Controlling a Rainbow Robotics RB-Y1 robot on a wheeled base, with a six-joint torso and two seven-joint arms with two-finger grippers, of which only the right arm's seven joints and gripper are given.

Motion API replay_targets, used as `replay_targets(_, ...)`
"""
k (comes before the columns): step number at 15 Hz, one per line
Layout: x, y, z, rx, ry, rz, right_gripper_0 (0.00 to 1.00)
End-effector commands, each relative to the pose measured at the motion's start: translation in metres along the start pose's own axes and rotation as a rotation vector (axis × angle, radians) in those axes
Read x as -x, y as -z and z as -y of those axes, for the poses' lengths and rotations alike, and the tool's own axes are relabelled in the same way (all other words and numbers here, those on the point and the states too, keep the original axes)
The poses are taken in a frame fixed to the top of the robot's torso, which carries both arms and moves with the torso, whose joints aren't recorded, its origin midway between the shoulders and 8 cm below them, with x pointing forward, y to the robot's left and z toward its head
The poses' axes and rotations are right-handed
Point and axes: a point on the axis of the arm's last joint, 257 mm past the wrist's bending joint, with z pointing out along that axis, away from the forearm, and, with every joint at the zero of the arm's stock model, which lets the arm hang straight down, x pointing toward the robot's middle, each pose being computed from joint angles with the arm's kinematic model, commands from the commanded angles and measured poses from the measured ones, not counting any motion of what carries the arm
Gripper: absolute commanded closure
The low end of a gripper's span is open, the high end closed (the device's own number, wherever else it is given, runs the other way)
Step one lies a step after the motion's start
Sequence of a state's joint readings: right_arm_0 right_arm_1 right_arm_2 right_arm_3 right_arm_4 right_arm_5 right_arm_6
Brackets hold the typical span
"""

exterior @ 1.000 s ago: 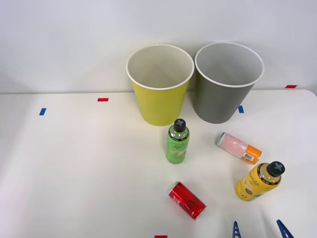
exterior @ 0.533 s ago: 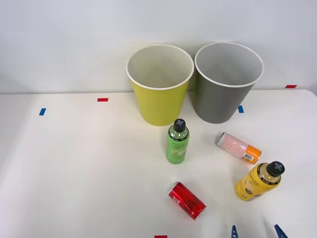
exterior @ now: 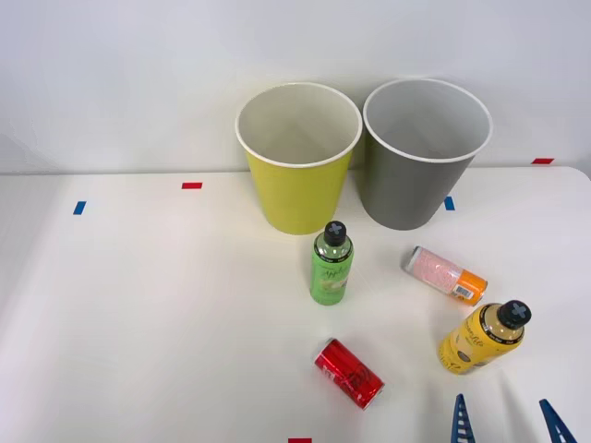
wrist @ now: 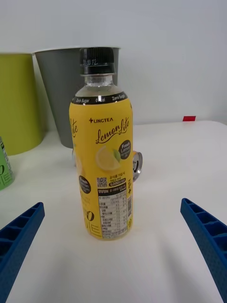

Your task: Put cans in the gray bin, plastic bottles in the light green bin

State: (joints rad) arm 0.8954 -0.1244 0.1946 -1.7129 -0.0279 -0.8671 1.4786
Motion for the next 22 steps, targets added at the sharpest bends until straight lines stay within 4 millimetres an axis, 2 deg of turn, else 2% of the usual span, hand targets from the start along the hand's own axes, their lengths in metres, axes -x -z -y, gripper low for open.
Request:
replay_targets(1, 0.015, -0.009, 0.001, -0.012, -0.058, 0.067, 0.0)
replay_targets(5, 0.025, -0.032, 0.0, 0.001, -0.087, 0.115, 0.0)
replay_targets(10, 0.022, -0.06, -0.002, 0.027, -0.064, 0.111, 0.0)
replay_targets(14, 0.022, -0.083, -0.014, 0.048, -0.075, 0.123, 0.0)
replay_targets(16, 0.021, -0.098, -0.01, 0.007, -0.037, 0.134, 0.0)
replay_targets(22, 0.017, -0.114, -0.005, -0.023, 0.013, 0.117, 0.0)
